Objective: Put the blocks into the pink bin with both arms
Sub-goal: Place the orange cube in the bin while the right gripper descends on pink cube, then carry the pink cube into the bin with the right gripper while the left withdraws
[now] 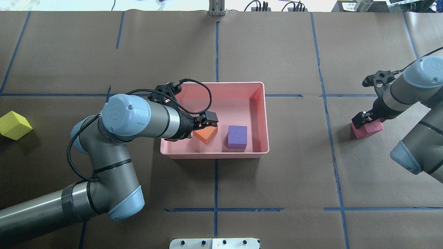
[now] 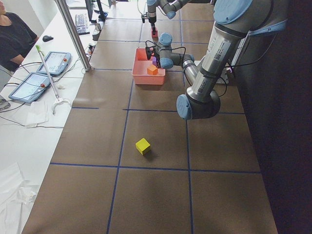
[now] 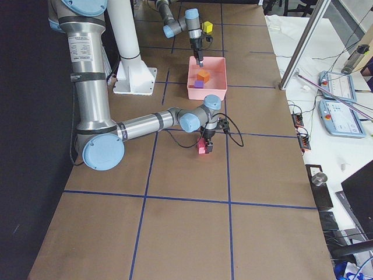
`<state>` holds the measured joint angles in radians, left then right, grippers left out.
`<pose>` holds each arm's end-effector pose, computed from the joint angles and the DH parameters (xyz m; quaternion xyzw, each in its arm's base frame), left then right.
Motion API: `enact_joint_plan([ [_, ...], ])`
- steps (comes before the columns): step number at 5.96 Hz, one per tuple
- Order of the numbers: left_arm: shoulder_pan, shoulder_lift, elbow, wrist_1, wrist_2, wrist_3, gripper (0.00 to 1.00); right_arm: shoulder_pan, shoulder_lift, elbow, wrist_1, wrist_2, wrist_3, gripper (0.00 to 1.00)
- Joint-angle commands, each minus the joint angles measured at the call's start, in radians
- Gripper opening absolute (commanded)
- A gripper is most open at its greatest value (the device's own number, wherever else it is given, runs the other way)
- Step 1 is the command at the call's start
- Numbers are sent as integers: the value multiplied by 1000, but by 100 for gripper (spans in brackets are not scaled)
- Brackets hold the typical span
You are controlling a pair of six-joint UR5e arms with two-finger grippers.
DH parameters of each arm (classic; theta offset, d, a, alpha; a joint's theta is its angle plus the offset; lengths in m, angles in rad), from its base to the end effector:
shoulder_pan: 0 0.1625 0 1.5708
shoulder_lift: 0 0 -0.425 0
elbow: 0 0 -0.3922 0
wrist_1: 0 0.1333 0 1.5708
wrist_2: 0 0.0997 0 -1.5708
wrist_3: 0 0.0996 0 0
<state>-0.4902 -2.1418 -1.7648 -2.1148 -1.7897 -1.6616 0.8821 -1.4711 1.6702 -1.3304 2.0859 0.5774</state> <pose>0.5053 -0.3962 0.1773 0.0351 0.6103 -0.1622 0.7746 -0.2870 -0.4812 0.5438 0.0229 -0.3251 -0.1079 0.9392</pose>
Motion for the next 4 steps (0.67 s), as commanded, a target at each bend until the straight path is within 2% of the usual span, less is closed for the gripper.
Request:
enact_joint_plan([
  [1,-8,2,-88,-5,19,-4,100,-15,0,2,0,2,2,31],
  [2,-19,3,-149,-8,19,-53,100,-17,2,55,-1,38,9,1],
  [3,-22,6,-172,-10,19,-66,100,-18,17,142,-9,104,130,0],
  [4,-24,11,-179,-10,19,-66,100,-22,103,214,-13,138,283,0],
])
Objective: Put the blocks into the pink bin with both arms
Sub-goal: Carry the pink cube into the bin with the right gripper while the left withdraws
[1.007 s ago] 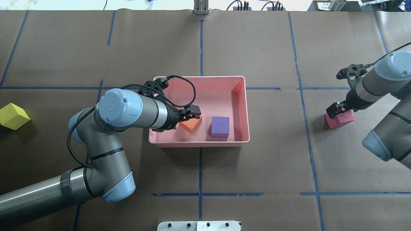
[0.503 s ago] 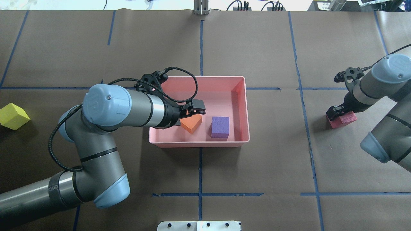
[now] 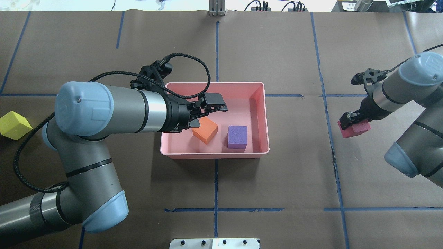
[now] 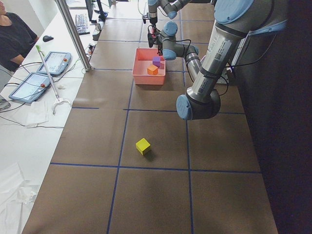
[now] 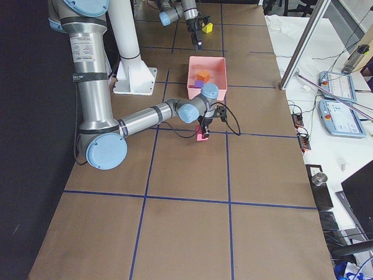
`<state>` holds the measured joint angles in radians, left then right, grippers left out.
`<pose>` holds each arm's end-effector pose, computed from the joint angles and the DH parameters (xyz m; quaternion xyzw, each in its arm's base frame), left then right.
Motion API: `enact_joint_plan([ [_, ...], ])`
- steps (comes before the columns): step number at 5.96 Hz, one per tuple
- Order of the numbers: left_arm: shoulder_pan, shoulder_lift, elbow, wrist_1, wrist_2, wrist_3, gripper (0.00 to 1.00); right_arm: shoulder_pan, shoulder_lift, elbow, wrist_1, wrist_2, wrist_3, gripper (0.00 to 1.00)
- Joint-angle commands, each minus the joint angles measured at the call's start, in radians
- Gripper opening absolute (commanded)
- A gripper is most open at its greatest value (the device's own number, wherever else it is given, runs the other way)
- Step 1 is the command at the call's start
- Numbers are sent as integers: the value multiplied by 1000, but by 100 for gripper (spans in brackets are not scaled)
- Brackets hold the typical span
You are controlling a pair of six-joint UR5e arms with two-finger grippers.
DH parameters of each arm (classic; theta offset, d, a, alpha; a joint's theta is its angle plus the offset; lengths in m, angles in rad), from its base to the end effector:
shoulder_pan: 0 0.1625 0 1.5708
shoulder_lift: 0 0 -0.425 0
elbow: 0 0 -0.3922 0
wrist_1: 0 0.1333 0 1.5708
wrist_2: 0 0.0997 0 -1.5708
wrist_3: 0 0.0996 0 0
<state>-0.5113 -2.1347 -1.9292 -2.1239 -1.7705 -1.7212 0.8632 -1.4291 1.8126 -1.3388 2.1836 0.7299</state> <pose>0.4422 -0.3783 0.1192 0.0475 0.6716 -0.1758 0.7182 -0.3012 -0.4690 0.4455 0.0281 -0.4065 -0.0812 0.9096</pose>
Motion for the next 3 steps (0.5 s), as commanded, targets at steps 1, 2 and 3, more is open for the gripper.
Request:
enact_joint_plan([
  [1,-4,40,-37,-2,-1,-5,100,-66,156,112,-5,42,386,0],
  [2,-7,73,-62,-2,-1,-3,100,-103,252,113,-7,38,554,0],
  [3,-10,93,-86,-2,-1,-4,100,-146,333,75,-8,-11,662,0],
])
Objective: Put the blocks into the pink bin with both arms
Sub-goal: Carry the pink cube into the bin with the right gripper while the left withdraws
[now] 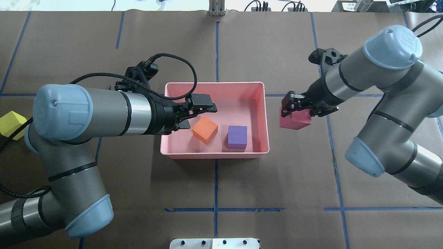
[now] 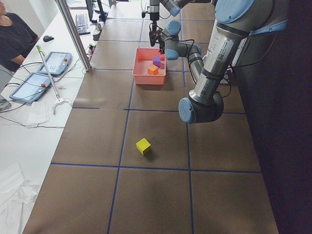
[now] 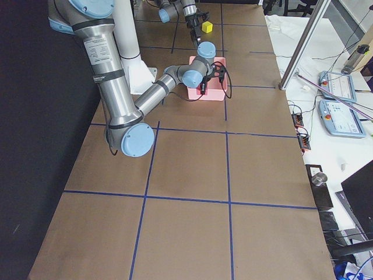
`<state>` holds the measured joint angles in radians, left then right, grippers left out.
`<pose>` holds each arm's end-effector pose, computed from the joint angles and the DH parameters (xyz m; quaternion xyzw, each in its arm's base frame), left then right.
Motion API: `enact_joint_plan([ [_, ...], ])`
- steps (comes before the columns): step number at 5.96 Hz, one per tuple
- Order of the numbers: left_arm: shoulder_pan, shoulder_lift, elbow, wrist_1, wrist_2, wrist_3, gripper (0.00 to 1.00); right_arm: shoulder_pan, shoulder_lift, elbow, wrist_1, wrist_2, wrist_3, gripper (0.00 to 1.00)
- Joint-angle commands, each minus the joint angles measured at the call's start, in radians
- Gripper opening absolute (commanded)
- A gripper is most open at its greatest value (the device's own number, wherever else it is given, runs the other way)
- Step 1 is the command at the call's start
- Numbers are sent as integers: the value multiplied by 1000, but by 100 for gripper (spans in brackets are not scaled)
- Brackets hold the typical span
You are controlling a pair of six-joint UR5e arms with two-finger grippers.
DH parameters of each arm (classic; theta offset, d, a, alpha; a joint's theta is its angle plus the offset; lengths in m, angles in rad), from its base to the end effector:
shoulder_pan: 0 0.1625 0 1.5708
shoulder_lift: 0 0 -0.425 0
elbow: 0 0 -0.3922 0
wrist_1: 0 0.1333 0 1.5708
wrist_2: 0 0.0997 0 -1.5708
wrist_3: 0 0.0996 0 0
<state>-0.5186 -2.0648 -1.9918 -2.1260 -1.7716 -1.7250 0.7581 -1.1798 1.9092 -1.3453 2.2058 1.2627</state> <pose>0.4195 -0.3700 0.1364 0.0478 0.6697 -0.1802 0.7188 -0.3683 -0.4509 0.2590 -0.0169 -0.5169 0.0484 0.8545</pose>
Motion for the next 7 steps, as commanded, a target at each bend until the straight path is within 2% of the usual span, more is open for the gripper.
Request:
enact_joint_plan([
  [1,-3,61,-47,0,0,-1,100,-60,153,-94,-2,-101,153,0],
  [2,-3,116,-98,0,-3,-1,100,-72,272,-234,2,-148,208,1],
  [3,-3,179,-160,1,-6,-1,100,-89,332,-333,8,-206,225,2],
  [4,-1,195,-157,3,6,1,100,-111,335,-355,9,-237,227,43],
  [5,0,219,-159,0,18,10,100,-147,336,-357,11,-294,233,99],
  [6,-1,226,-157,0,15,10,100,-151,332,-346,11,-305,231,100],
  [7,-21,285,-162,4,6,40,100,-145,307,-294,2,-298,230,100],
])
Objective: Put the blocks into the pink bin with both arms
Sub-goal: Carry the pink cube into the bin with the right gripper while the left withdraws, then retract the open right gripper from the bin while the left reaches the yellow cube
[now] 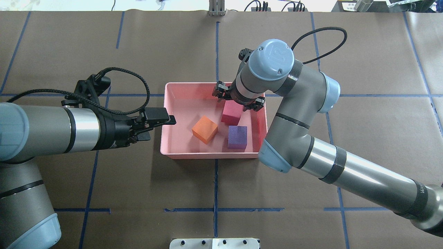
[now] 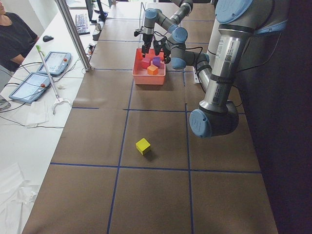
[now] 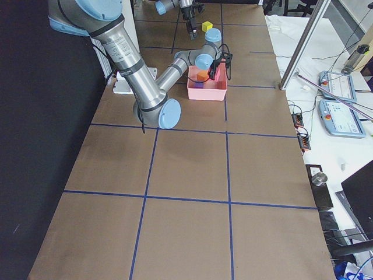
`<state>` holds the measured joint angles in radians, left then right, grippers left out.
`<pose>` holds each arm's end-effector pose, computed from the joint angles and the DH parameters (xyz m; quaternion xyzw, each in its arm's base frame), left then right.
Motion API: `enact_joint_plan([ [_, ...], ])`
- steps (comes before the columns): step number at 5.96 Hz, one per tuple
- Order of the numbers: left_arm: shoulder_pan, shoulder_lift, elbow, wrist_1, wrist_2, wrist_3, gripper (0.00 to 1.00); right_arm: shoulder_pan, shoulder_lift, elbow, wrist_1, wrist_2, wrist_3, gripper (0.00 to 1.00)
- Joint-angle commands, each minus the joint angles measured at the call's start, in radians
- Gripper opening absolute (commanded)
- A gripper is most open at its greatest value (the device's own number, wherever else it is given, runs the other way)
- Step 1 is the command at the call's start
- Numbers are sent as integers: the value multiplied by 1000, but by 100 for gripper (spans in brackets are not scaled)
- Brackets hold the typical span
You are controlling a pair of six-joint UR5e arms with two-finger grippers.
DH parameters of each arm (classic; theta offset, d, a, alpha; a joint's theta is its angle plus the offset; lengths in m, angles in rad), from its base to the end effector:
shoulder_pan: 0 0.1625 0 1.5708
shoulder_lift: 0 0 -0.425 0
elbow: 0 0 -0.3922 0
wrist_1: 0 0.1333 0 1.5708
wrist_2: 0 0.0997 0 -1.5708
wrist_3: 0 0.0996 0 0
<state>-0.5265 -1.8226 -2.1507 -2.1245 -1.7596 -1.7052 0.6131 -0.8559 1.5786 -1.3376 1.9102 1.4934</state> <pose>0.3614 -0.3426 0.2043 0.0527 0.6377 -0.1916 0.7442 -0.5206 -0.4887 0.1968 0.0123 -0.4773 0.1567 0.8645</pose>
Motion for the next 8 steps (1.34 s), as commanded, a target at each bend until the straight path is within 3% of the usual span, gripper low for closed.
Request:
enact_joint_plan([
  [1,-53,133,-6,6,-53,182,100,29,-116,148,-6,36,-4,100],
  [2,-125,245,-5,11,-111,363,100,89,-226,269,-6,111,-15,100],
  [3,-239,319,14,17,-195,583,100,129,-352,373,-3,127,-36,100],
  [5,-549,319,214,98,-434,1200,100,181,-620,536,6,128,-241,100],
  [6,-638,316,327,100,-439,1495,100,245,-691,564,8,185,-322,100],
  [7,-697,266,448,100,-439,1668,100,332,-754,563,6,278,-438,100],
  [8,-713,257,550,94,-443,1785,100,358,-779,560,8,286,-520,100],
])
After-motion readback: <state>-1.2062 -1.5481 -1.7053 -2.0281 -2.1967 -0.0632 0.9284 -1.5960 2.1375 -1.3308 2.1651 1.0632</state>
